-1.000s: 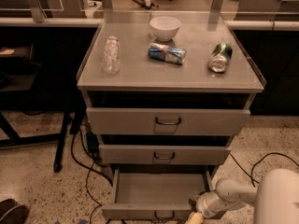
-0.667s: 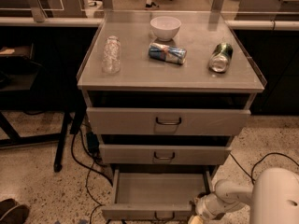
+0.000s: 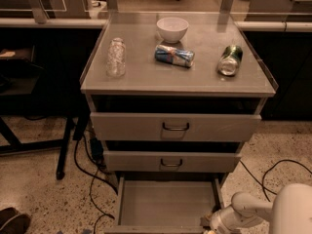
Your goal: Open bottom drawer
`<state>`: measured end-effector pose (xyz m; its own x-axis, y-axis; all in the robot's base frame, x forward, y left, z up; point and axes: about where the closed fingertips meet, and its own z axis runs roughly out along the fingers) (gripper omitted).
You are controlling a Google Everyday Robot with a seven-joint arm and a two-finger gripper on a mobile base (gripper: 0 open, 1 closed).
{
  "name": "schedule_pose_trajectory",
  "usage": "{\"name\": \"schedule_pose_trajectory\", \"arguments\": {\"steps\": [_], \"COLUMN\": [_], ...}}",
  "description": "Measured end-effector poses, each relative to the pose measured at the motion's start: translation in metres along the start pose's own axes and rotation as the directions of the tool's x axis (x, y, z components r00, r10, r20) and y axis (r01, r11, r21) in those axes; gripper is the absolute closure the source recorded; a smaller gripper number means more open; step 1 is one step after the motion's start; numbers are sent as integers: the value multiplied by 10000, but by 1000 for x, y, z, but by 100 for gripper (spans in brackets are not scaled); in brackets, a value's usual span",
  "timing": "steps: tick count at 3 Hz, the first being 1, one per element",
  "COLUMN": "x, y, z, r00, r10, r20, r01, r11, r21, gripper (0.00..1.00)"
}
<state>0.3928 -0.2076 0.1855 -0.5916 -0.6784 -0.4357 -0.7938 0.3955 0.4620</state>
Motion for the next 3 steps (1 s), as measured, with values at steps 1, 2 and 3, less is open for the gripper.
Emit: {"name": "schedule_pose_trajectory", "arguments": {"steps": [1, 2, 3], "x": [1, 11, 28], "y": [2, 12, 50], "z": [4, 6, -5], "r00": [9999, 9996, 9978], "r10": [-38, 77, 651], "r20": [-111, -281, 106], "r01": [38, -84, -645], "r11": [10000, 9996, 9969], "r21": [-83, -265, -448], "gripper": [0, 0, 0]}}
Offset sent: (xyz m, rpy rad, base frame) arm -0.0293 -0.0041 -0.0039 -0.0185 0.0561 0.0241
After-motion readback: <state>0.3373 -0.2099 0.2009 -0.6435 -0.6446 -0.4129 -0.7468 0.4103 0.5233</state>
